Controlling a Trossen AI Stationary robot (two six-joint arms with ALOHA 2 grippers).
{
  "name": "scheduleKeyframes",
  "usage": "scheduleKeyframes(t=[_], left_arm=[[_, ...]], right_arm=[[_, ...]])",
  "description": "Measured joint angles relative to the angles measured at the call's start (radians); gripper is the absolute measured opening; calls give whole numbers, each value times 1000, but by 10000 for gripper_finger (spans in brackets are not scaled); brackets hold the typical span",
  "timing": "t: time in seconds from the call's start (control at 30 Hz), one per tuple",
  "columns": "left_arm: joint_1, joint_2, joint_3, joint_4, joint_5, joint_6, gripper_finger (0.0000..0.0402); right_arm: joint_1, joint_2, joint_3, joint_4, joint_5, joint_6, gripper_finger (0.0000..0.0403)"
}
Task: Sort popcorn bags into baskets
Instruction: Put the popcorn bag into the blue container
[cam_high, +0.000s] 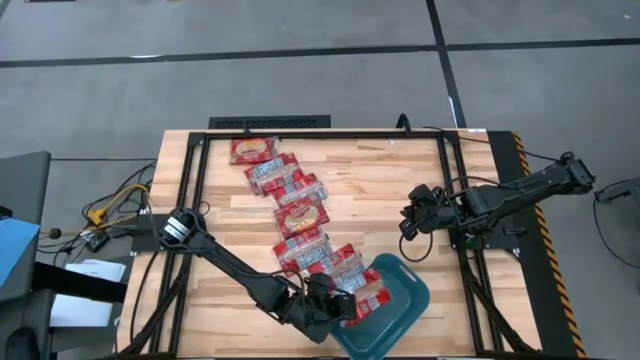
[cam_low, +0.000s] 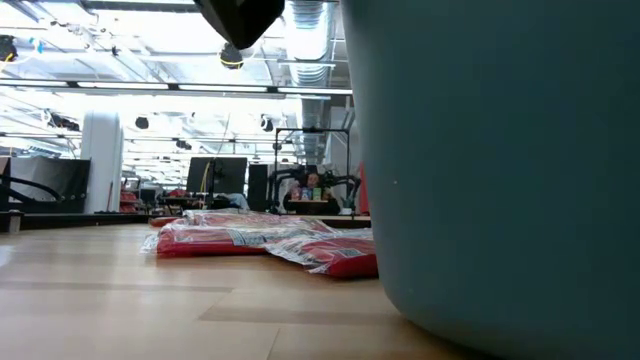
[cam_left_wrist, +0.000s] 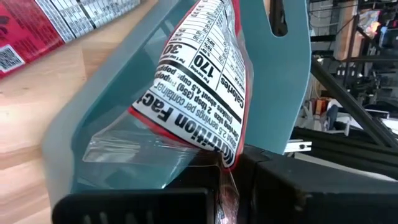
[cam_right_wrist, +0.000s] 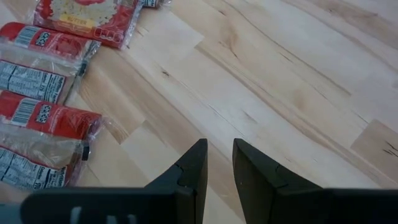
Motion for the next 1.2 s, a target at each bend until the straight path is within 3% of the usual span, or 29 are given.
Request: scheduleKeyframes(t=[0.4,0.57,0.87,1.2], left_arm=[[-2,54,52,17,36,-20,0],[0,51,57,5,5,-27,0],[11,64,57,45,77,-3,2],[23,64,57,101,79,84,90]], right_arm=[[0,0,0,-1,1,-1,101],[2,0,0,-1,0,-1,101],[4,0,0,0,3,-1,101],[4,0,0,0,1,-10,101]])
